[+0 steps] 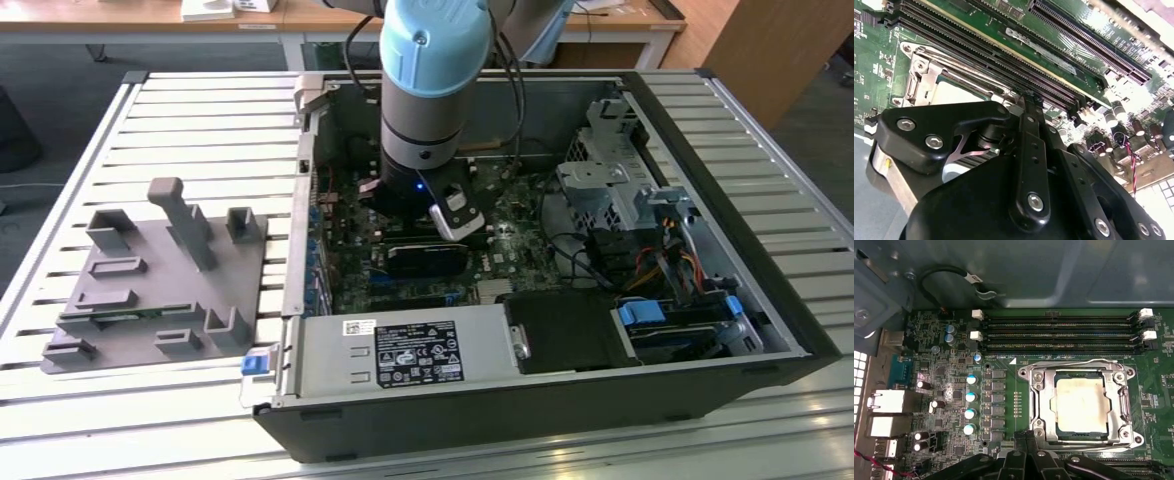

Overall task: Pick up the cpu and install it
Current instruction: 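Install the second cpu locking lever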

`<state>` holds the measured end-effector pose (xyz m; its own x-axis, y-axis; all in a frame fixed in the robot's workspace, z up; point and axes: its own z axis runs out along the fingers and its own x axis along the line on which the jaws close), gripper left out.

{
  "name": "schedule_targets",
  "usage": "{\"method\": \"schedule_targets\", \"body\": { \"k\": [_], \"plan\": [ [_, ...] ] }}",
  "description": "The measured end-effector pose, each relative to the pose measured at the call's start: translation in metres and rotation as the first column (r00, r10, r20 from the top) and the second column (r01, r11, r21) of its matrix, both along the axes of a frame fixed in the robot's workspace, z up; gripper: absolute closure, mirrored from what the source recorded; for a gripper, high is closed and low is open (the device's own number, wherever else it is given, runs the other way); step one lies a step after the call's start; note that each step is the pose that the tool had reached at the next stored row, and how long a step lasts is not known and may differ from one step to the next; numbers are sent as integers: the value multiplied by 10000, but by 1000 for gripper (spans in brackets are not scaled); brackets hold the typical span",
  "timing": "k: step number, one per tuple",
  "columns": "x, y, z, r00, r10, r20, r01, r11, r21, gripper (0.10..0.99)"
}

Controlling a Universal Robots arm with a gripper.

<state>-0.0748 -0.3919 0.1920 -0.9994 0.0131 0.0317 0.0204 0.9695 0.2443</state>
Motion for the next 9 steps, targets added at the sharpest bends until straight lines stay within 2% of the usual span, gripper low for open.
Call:
{"method": "schedule_targets", "body": {
  "k": [6,9],
  "plan": [
    [0,1,67,10000,0,2,0,10000,5,980],
    [0,1,134,10000,-1,1,1,10000,22,980]
  ]
}}
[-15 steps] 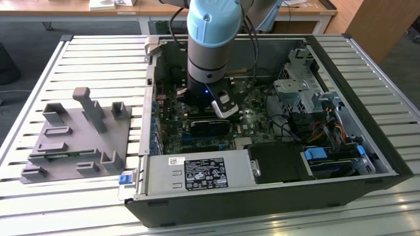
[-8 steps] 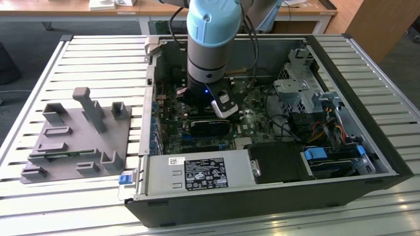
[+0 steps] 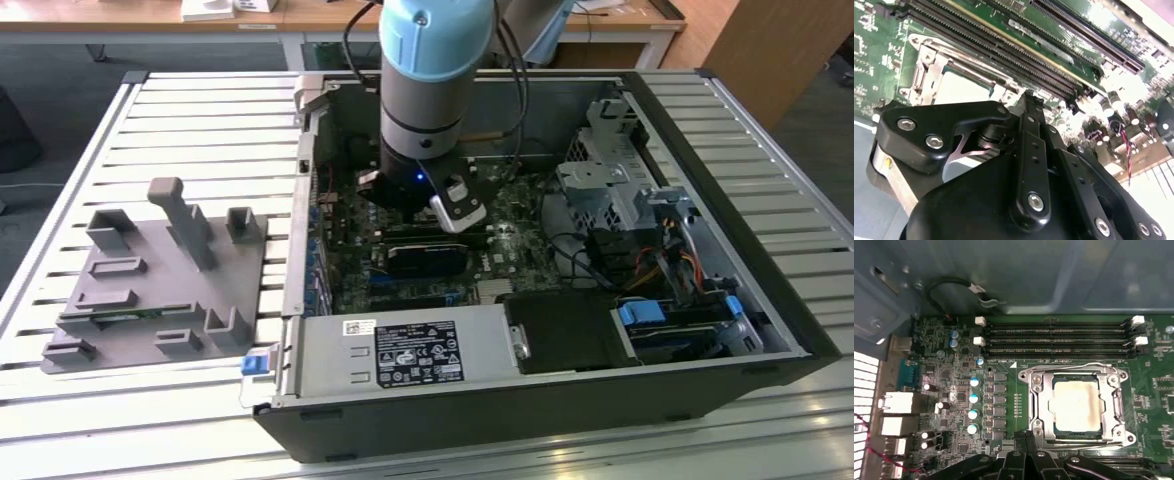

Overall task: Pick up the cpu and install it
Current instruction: 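Install the second cpu locking lever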

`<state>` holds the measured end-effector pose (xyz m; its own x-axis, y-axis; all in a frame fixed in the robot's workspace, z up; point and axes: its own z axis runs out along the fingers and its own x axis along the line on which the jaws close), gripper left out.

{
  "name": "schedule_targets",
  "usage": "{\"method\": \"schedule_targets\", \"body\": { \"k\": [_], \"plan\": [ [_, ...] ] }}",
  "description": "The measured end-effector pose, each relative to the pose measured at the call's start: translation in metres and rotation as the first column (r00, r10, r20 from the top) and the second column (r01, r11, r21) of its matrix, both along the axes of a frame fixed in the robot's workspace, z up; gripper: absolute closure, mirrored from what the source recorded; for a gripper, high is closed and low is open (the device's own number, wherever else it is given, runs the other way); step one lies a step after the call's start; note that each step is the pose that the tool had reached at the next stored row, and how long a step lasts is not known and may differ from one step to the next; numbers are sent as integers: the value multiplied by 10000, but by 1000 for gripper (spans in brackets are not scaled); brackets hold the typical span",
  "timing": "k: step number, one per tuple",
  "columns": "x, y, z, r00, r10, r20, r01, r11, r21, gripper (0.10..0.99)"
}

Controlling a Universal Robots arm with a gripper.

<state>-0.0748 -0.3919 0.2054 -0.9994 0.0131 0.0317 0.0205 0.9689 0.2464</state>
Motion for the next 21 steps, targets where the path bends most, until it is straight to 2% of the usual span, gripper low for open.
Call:
{"method": "schedule_targets", "body": {
  "k": [7,16,21],
  "plan": [
    [0,0,185,10000,1,1,-1,10000,85,980],
    [0,0,409,10000,1,1,-1,9999,109,980],
    [-1,0,478,10000,3,9,-3,9999,137,980]
  ]
}}
